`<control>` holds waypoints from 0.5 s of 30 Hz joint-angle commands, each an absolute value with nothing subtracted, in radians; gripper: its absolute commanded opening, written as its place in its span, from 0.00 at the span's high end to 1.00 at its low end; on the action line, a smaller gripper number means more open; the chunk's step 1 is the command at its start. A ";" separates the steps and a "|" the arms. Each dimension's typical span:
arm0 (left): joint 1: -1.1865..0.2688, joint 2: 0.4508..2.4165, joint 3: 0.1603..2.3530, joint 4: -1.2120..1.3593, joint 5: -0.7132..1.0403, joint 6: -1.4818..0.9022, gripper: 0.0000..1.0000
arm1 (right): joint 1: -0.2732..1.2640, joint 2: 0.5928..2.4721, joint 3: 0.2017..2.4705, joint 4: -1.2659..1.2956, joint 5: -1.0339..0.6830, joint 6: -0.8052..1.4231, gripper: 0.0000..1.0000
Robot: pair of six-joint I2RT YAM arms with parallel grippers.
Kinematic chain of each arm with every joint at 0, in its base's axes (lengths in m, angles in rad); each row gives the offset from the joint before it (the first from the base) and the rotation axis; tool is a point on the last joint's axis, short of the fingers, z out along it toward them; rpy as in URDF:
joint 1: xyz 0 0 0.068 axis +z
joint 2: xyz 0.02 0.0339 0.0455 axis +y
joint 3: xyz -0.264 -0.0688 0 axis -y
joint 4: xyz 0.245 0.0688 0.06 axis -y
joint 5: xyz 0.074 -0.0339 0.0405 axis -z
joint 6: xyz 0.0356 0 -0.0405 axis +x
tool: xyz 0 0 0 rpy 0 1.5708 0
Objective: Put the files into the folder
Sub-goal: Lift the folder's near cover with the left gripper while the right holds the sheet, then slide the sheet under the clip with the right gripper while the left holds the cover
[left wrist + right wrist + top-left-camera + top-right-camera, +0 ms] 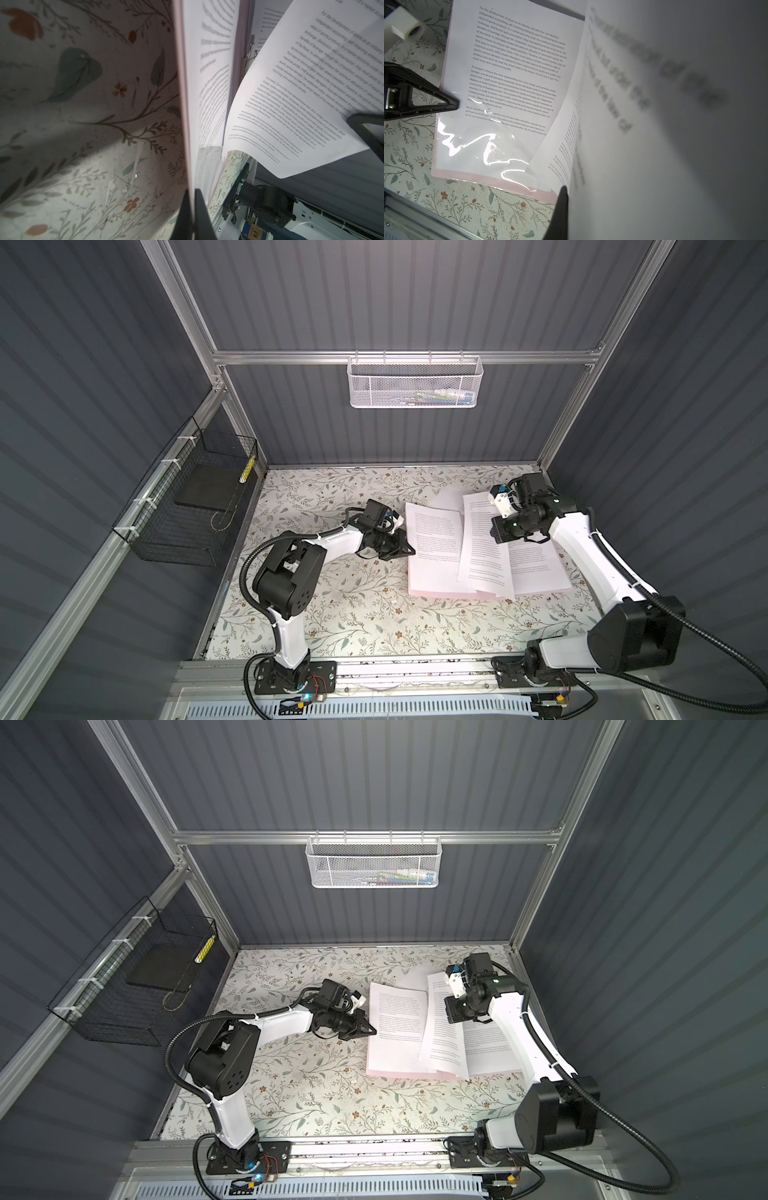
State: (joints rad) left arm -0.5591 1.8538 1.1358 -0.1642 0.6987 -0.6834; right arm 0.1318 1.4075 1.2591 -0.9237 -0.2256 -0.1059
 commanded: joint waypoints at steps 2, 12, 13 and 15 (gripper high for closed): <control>-0.513 1.734 1.129 -0.308 0.677 -0.630 1.00 | 0.130 1.416 1.291 -0.894 -0.346 -0.088 1.00; -0.390 1.559 1.126 -0.716 0.476 -0.318 1.00 | 0.138 1.478 1.301 -0.915 -0.487 -0.165 1.00; -0.388 1.551 1.123 -0.731 0.466 -0.301 1.00 | 0.138 1.491 1.305 -0.920 -0.463 -0.173 1.00; -0.387 1.536 1.127 -0.762 0.425 -0.270 1.00 | 0.139 1.533 1.323 -0.942 -0.392 -0.218 1.00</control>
